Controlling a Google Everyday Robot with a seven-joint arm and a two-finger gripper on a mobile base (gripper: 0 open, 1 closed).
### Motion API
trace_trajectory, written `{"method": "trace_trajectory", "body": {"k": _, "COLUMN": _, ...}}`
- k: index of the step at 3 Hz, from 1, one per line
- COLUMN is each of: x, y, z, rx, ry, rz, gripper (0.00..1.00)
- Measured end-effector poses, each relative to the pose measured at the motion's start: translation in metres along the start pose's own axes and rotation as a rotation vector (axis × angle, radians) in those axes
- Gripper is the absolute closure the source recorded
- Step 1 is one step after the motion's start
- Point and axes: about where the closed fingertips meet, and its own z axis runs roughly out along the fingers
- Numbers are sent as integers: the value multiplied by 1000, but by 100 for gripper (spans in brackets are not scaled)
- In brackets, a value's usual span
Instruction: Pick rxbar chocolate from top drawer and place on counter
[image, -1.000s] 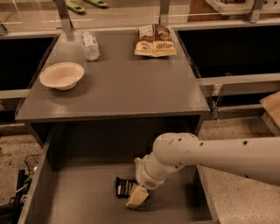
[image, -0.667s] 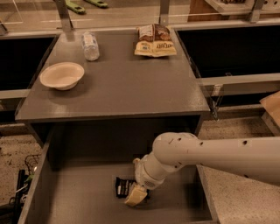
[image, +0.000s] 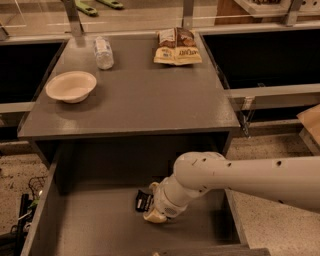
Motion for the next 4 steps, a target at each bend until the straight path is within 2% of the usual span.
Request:
{"method": "trace_trajectory", "body": {"k": 3, "x": -10, "y": 2, "z": -16, "rx": 0, "ry": 0, "rz": 0, "gripper": 100}}
{"method": "trace_trajectory", "body": {"k": 4, "x": -25, "y": 7, "z": -31, "rx": -11, "ry": 12, "rz": -26, "gripper": 100}}
